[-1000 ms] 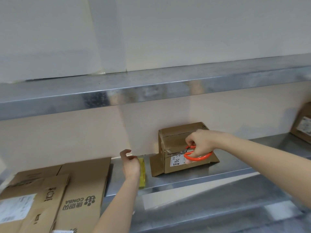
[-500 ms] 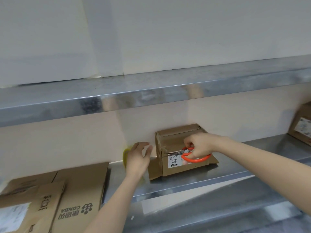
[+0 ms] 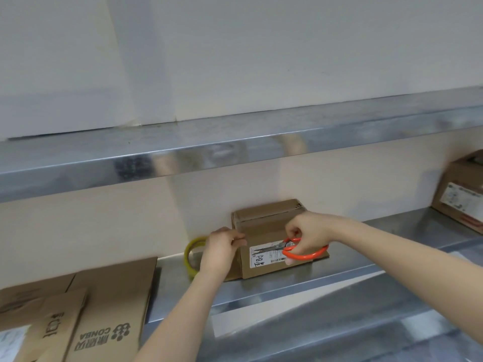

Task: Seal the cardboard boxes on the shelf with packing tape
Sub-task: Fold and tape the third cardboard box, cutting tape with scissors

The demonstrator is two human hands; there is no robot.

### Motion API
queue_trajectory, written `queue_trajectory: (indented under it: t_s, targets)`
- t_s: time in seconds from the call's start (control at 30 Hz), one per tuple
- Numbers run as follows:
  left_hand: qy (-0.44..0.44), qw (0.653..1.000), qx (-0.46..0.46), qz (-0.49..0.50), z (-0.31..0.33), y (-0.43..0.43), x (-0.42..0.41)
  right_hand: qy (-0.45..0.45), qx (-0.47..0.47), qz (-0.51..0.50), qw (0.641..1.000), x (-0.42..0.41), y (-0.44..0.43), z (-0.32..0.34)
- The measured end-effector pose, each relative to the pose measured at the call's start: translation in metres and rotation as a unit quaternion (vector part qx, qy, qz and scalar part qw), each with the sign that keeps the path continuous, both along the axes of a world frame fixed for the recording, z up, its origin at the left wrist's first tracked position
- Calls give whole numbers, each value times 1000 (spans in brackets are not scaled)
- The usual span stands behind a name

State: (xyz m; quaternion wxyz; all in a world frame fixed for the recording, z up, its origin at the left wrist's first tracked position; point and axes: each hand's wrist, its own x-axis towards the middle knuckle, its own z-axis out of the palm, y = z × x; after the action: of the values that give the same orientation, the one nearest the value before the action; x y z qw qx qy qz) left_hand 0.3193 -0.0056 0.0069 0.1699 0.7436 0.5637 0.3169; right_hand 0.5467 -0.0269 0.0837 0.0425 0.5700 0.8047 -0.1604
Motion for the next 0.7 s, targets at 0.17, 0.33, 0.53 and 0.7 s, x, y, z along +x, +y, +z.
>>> queue_trajectory:
  t_s: [0.17, 0.33, 0.53, 0.7]
  targets:
    - [2, 1000, -5, 10, -3, -2, 4, 94, 30, -69, 993, 27, -3, 2]
    - [27, 999, 16, 14, -8, -3, 10, 141, 76, -129, 978, 31, 4, 8]
    - [1, 1000, -23, -18, -5, 3, 1, 97, 79, -210, 970, 55, 15, -5]
    - [10, 997, -69, -23, -2, 13, -3, 97, 34, -307, 946, 83, 32, -32]
